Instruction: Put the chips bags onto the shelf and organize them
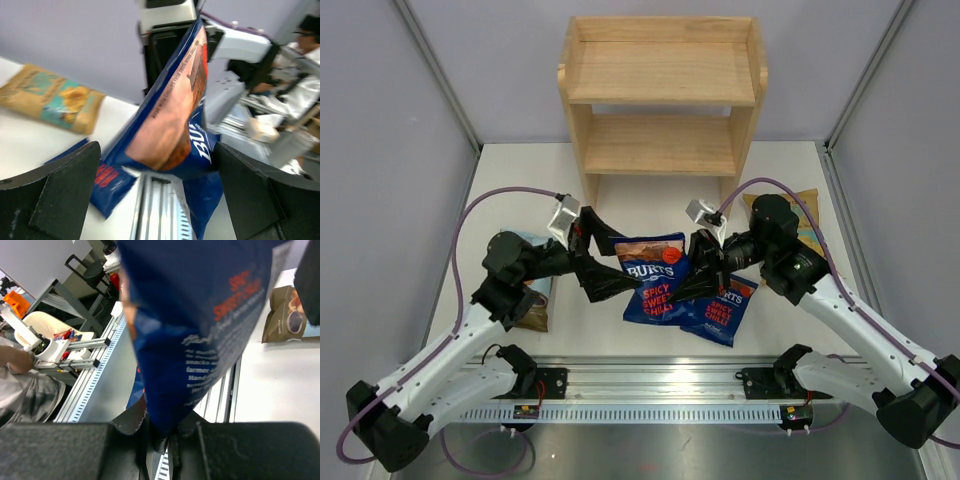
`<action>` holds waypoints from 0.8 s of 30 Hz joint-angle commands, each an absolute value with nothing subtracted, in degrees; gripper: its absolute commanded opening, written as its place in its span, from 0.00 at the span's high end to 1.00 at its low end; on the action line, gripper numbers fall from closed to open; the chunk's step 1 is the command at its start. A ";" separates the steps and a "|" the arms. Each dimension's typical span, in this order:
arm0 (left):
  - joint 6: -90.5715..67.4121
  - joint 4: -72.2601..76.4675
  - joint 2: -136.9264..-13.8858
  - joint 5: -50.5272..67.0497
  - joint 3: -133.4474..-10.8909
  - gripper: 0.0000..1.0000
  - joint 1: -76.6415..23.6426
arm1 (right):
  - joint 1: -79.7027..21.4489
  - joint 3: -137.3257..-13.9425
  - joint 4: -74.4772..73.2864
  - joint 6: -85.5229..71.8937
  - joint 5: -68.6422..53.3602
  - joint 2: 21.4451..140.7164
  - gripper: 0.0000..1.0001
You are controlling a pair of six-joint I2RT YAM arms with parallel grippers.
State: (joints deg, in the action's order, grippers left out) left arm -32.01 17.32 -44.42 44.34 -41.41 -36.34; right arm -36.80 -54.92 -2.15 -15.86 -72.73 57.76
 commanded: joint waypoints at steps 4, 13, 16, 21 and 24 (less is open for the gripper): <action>-52.82 47.63 -53.16 58.89 -40.52 0.14 -36.47 | -37.09 -59.41 -6.85 -11.96 -74.36 60.20 0.82; -46.24 31.51 -53.26 54.15 -43.94 0.78 -36.47 | -37.09 -63.80 -19.23 -3.63 -68.13 60.38 0.81; -41.85 25.25 -52.03 49.76 -45.26 0.91 -36.47 | -37.09 -64.42 -22.49 -2.37 -61.54 58.89 0.77; -41.05 22.77 -49.67 43.17 -45.53 1.00 -36.39 | -37.09 -64.51 -24.34 -4.12 -50.91 57.22 0.45; -41.04 20.75 -48.26 36.93 -45.70 1.00 -36.39 | -37.00 -63.99 -22.95 -8.94 -39.14 55.03 0.31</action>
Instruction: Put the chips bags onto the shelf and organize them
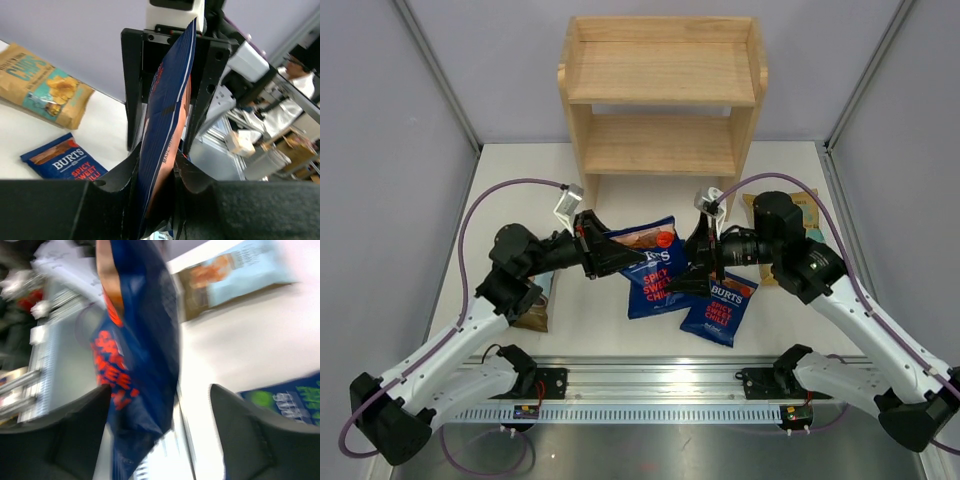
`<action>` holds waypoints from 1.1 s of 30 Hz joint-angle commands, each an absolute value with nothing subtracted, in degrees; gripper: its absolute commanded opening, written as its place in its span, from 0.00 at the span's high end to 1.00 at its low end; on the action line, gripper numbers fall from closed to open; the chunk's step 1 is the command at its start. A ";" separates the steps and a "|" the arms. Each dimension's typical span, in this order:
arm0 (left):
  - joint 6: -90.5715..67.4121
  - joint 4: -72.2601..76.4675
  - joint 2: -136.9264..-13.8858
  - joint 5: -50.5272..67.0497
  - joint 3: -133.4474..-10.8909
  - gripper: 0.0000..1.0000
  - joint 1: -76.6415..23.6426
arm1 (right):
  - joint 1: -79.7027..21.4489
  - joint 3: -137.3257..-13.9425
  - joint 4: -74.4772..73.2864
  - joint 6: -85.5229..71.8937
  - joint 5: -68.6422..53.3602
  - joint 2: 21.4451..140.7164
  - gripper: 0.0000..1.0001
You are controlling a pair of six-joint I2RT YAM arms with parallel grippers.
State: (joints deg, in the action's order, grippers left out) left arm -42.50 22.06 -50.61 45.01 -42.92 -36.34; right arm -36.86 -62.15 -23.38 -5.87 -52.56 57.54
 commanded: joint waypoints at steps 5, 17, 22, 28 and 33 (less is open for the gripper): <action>-44.12 18.90 -44.13 21.94 -45.09 1.00 -36.39 | -37.00 -60.65 -19.52 -19.75 -14.54 48.70 0.01; -63.01 42.79 -42.44 1.85 -32.88 1.00 -36.47 | -37.18 -38.93 37.57 -54.82 -27.24 46.04 0.07; -67.84 50.09 -45.35 1.67 -31.55 1.00 -36.47 | -41.39 -41.39 44.39 -54.76 -25.24 54.65 0.06; -69.78 51.33 -46.76 3.51 -31.46 1.00 -36.47 | -43.51 -42.63 45.70 -52.91 -19.78 58.79 0.13; -69.70 50.19 -47.72 5.71 -31.73 1.00 -36.47 | -43.59 -43.07 48.25 -53.35 -19.34 60.03 0.20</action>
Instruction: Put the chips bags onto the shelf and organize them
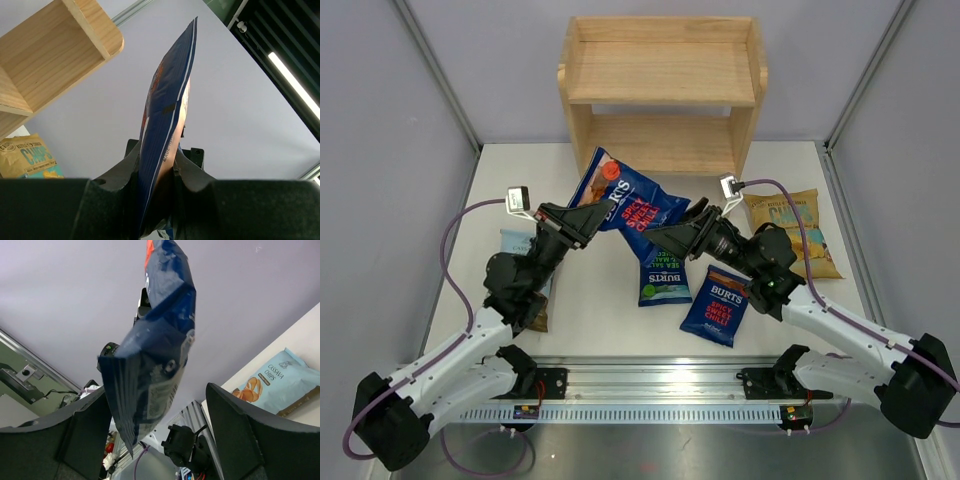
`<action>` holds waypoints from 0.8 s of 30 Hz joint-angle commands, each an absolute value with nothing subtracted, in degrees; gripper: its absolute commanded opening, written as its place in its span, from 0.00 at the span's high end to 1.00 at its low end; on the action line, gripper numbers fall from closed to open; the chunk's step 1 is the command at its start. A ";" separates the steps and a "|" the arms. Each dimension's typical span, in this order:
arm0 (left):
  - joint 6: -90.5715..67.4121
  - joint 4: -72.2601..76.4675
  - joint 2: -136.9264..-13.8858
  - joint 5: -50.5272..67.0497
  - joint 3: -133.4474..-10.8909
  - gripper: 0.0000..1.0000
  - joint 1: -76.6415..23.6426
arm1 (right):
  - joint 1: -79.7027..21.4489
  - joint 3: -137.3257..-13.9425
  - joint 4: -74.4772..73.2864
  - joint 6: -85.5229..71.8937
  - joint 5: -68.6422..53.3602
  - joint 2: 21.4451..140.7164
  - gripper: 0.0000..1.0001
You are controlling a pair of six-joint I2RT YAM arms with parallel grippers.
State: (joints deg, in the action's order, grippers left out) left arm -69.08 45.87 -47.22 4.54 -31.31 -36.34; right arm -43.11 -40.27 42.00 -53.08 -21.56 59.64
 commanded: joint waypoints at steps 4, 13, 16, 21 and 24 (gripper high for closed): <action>-68.65 49.83 -48.08 6.41 -31.46 1.00 -36.47 | -43.51 -42.98 46.68 -53.26 -18.37 58.98 0.14; -67.50 50.36 -50.89 11.86 -34.63 1.00 -36.39 | -43.42 -43.86 41.23 -52.48 -17.40 58.54 0.55; -65.92 47.47 -50.36 14.40 -36.20 1.00 -34.82 | -42.81 -44.65 35.02 -50.46 -19.41 56.96 0.70; -68.28 47.90 -53.33 25.03 -39.37 1.00 -29.36 | -40.96 -42.54 29.10 -49.22 -23.72 52.21 0.80; -71.87 51.58 -57.28 33.98 -41.13 1.00 -26.20 | -40.34 -42.63 25.77 -48.61 -26.26 50.37 0.81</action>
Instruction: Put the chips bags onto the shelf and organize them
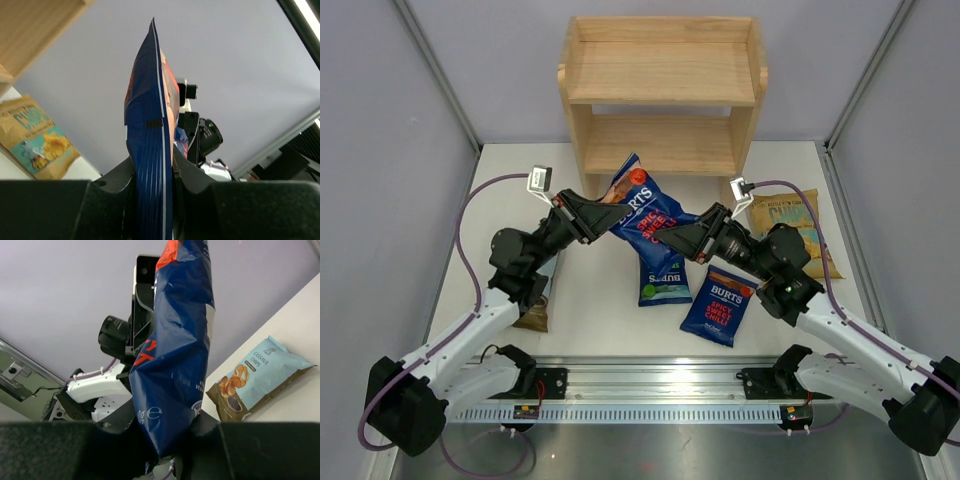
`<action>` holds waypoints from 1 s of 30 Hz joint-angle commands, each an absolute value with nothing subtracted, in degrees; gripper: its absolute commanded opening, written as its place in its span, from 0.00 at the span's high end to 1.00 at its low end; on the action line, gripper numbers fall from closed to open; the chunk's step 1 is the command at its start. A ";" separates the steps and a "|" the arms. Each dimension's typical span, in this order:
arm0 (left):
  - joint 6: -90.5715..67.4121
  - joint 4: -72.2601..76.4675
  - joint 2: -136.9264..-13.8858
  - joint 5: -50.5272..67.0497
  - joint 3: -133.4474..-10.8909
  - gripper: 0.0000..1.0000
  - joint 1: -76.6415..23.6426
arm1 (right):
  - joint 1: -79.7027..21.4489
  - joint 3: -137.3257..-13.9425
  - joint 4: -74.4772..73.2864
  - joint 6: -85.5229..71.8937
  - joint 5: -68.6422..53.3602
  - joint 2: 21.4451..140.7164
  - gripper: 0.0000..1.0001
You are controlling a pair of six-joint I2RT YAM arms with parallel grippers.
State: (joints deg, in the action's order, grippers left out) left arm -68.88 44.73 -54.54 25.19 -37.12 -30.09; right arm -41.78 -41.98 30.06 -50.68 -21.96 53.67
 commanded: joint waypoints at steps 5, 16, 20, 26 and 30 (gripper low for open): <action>-75.15 55.46 -60.03 37.88 -41.84 1.00 -24.96 | -40.17 -44.12 22.15 -47.29 -27.16 49.04 0.82; -62.85 29.31 -45.63 21.56 -39.02 0.77 -22.07 | -39.11 -45.26 18.63 -47.72 -12.75 46.93 0.85; -57.32 16.14 -41.58 16.18 -42.35 0.58 -20.13 | -38.23 -48.50 18.98 -48.43 -11.52 49.47 0.86; -50.30 1.97 -40.43 15.47 -47.63 0.35 -15.82 | -35.51 -54.82 17.76 -49.66 -10.47 53.08 0.87; -43.96 -6.93 -40.96 15.99 -52.99 0.16 -15.73 | -33.67 -60.02 17.05 -50.45 -9.14 57.12 0.87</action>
